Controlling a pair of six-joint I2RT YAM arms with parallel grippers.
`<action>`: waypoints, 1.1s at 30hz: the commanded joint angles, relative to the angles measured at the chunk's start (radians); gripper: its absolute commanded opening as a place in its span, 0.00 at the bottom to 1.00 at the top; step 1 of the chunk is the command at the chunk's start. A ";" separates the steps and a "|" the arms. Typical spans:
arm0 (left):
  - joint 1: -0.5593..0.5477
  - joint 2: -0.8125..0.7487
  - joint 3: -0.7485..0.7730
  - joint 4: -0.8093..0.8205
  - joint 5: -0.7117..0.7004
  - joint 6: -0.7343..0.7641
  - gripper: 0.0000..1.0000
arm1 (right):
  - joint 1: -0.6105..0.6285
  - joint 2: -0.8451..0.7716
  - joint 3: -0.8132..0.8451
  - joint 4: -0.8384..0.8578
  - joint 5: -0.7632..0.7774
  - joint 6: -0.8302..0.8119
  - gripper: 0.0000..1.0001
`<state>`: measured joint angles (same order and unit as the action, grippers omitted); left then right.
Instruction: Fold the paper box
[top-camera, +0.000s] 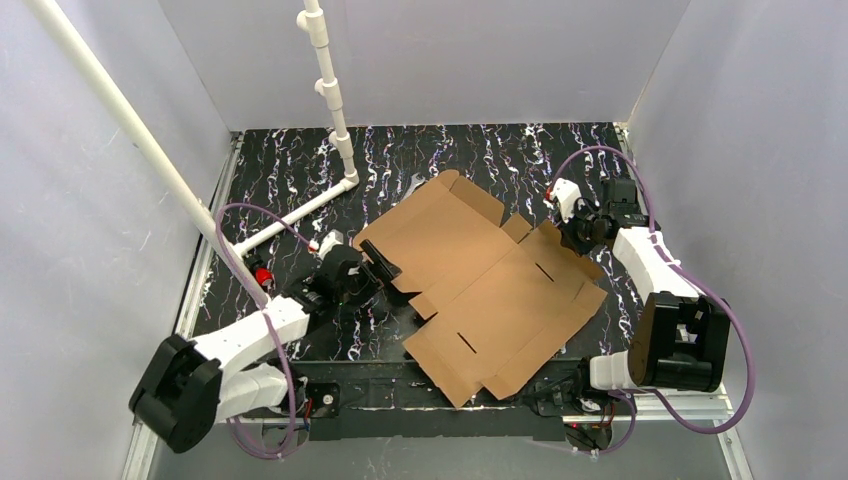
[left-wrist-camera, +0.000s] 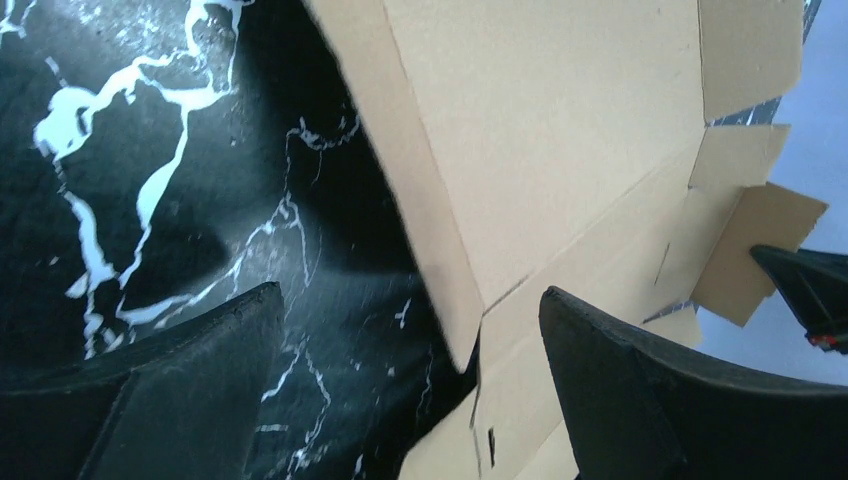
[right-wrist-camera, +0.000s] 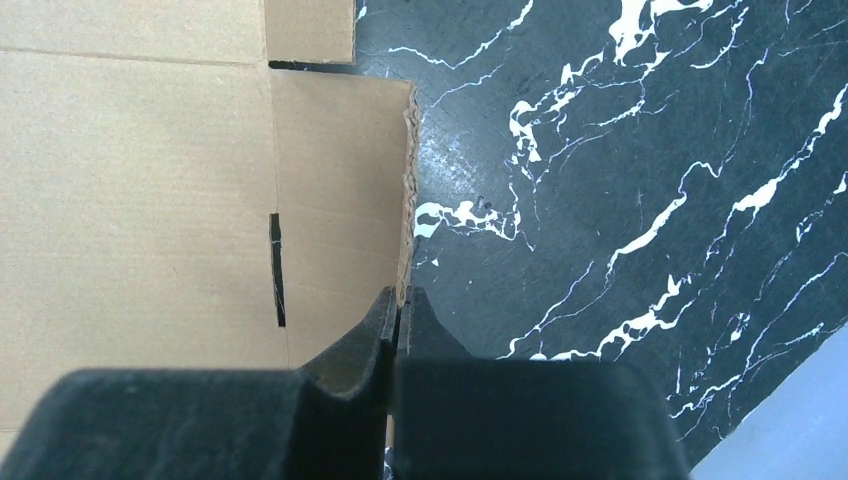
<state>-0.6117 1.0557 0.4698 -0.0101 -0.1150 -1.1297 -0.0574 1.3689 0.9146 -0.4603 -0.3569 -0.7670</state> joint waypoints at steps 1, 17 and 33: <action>0.008 0.106 0.039 0.164 -0.049 -0.032 0.98 | -0.004 -0.010 0.000 0.038 -0.056 -0.011 0.01; 0.049 0.334 -0.033 0.544 -0.045 -0.171 0.71 | -0.005 -0.008 -0.005 0.035 -0.093 -0.006 0.01; 0.051 0.185 0.014 0.602 -0.009 0.217 0.00 | -0.005 0.087 0.087 -0.006 -0.205 0.045 0.01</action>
<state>-0.5541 1.3590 0.4469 0.5529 -0.1413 -1.1542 -0.0647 1.3983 0.9154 -0.4477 -0.4419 -0.7589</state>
